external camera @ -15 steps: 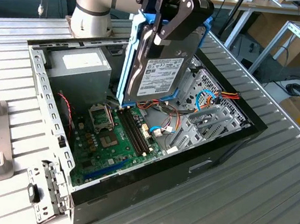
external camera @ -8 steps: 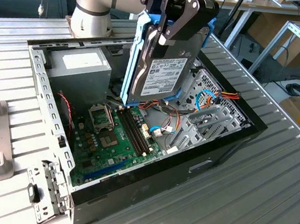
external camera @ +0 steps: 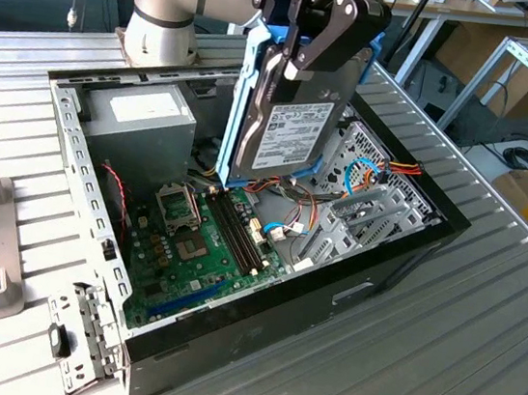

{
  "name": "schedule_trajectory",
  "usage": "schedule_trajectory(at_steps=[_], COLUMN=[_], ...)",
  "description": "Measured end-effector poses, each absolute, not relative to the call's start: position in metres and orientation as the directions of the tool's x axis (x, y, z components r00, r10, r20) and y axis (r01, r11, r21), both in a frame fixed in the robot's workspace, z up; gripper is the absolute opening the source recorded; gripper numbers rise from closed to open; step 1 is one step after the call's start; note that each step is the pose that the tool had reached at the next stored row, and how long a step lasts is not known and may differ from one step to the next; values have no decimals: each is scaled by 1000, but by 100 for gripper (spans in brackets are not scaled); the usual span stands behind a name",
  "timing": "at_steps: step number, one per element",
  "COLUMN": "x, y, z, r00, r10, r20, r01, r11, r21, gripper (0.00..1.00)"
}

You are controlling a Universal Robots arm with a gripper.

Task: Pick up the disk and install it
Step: 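Pick up the disk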

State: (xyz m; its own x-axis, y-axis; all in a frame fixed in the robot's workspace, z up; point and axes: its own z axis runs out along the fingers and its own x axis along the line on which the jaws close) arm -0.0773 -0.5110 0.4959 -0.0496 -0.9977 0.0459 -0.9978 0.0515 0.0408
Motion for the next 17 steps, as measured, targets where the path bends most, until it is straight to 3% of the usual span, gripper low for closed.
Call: schedule_trajectory(at_steps=[17], x=[-68], y=[-511], z=[495], r00=[-50], r10=[-997], r20=[53], r01=[-998], r11=[52], r21=[40], gripper=[37])
